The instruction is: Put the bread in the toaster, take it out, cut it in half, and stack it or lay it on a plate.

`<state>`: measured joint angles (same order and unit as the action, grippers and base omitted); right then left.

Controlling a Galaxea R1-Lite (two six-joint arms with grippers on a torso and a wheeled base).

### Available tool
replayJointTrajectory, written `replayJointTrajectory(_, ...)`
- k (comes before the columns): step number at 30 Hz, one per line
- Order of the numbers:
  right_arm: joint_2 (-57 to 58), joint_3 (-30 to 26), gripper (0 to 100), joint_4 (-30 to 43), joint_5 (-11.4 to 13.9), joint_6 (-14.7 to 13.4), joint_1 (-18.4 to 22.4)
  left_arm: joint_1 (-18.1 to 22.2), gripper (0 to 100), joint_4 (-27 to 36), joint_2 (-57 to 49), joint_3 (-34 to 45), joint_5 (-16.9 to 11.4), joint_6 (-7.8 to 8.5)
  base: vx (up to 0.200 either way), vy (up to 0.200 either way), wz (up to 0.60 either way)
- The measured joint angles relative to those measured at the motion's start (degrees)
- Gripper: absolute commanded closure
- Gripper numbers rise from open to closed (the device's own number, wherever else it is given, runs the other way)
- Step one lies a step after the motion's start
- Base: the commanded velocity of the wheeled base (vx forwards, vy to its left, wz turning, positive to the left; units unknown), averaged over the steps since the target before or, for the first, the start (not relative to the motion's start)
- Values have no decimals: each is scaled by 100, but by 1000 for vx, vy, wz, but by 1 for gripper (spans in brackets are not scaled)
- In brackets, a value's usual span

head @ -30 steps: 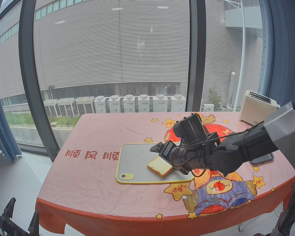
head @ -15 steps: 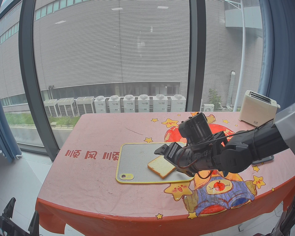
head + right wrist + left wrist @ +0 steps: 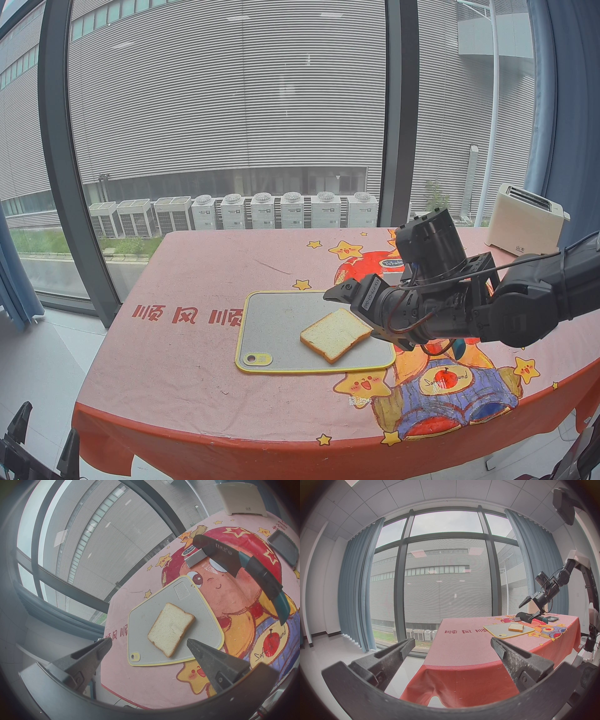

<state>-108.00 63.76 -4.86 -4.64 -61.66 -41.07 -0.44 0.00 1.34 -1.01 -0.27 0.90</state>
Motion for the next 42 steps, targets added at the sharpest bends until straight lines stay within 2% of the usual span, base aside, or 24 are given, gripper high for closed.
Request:
replayJointTrajectory(2,65,-30,0,0,-2,30,6,-5,0,0,0,0,0,-1,0,0,0)
replayJointTrajectory(7,196,-119,0,-63,-46,308,-2,0,0,0,2,0,5,-9,0,0,0)
replayJointTrajectory(13,386,-180,0,-206,-55,385,-27,0,0,0,0,0,6,-11,0,0,0)
replayJointTrajectory(17,544,-244,0,-235,-55,684,-27,0,0,0,0,0,9,-12,0,0,0)
replayJointTrajectory(22,714,-354,0,-375,-50,812,-27,0,0,0,0,0,9,-12,0,0,0)
replayJointTrajectory(33,863,-1037,0,-1714,-60,1423,-74,0,0,0,0,0,5,-28,0,0,0)
replayJointTrajectory(38,905,-1390,0,-2437,-60,1941,-82,0,0,0,0,0,2,-35,0,0,0)
replayJointTrajectory(42,957,-1647,0,-2929,-57,2174,-79,0,0,0,0,0,2,-37,0,0,0)
